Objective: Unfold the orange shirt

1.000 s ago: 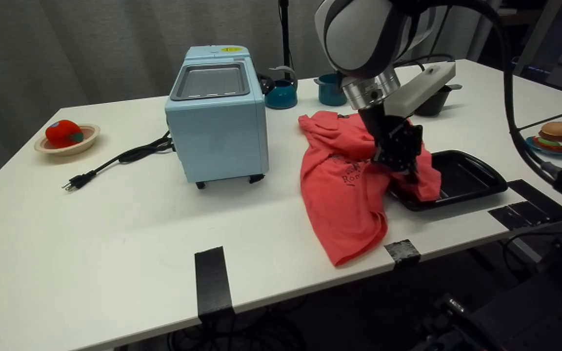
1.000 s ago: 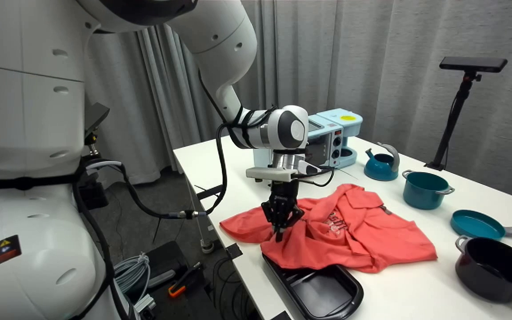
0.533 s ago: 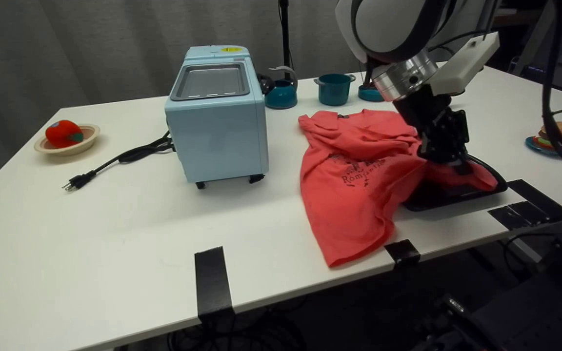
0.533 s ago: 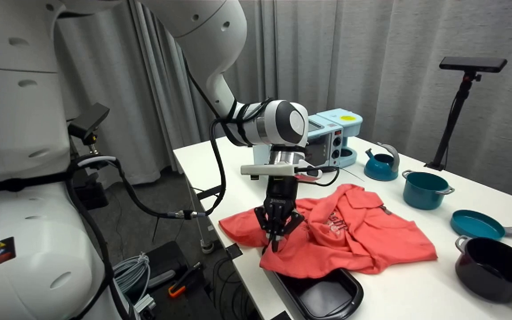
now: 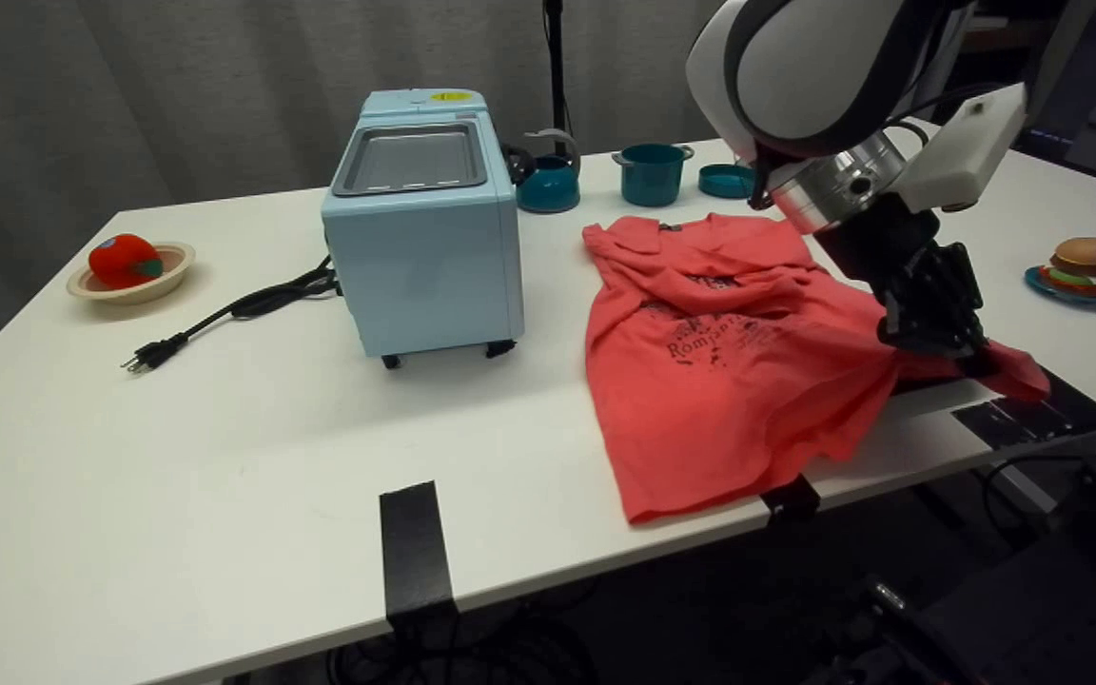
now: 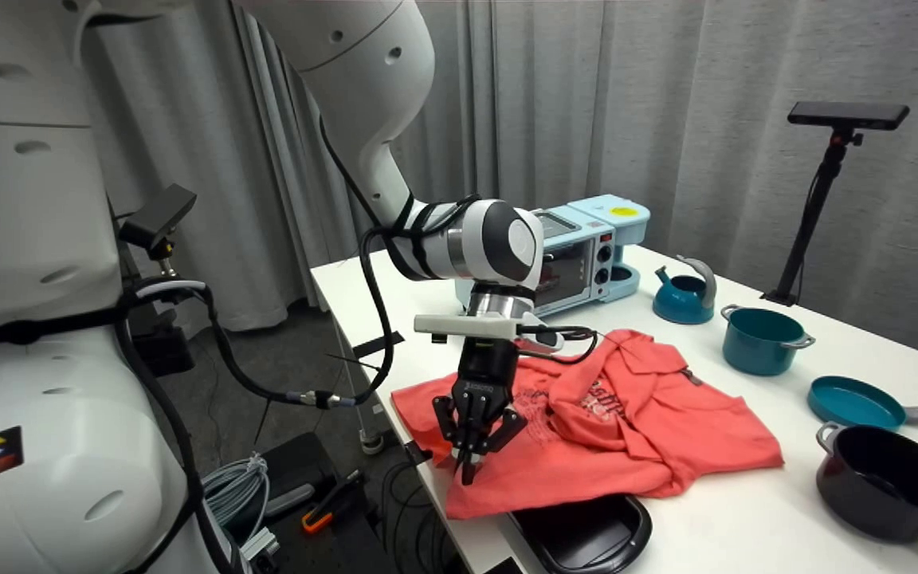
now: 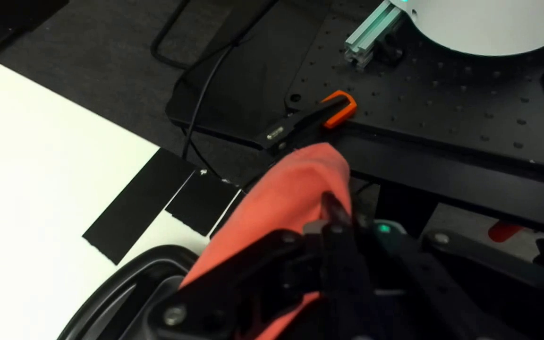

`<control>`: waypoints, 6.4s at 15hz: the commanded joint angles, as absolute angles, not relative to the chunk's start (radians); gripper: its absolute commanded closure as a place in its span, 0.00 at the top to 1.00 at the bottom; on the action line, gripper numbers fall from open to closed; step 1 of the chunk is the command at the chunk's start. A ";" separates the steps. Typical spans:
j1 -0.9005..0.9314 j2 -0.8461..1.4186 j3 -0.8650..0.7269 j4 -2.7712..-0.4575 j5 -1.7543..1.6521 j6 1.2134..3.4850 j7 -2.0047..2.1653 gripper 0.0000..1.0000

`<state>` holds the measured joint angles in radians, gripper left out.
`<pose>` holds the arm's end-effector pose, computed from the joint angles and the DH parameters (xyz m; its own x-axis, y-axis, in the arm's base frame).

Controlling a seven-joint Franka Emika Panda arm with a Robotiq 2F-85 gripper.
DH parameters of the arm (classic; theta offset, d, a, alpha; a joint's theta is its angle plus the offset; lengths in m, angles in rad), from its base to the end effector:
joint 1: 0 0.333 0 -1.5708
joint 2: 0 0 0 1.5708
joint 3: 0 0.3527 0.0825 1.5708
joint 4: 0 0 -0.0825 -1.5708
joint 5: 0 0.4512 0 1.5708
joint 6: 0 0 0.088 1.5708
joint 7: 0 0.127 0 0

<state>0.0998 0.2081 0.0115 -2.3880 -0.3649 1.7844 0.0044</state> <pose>0.4341 0.0109 0.1704 0.6654 0.1479 -0.7317 0.4038 -0.8957 0.1862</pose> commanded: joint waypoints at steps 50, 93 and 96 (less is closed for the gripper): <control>-0.041 0.524 -0.038 -1.696 -0.026 1.999 0.057 1.00; -0.070 1.037 0.015 -0.944 -0.026 1.903 -0.245 1.00; -0.060 1.068 0.016 -0.898 -0.049 1.870 -0.348 1.00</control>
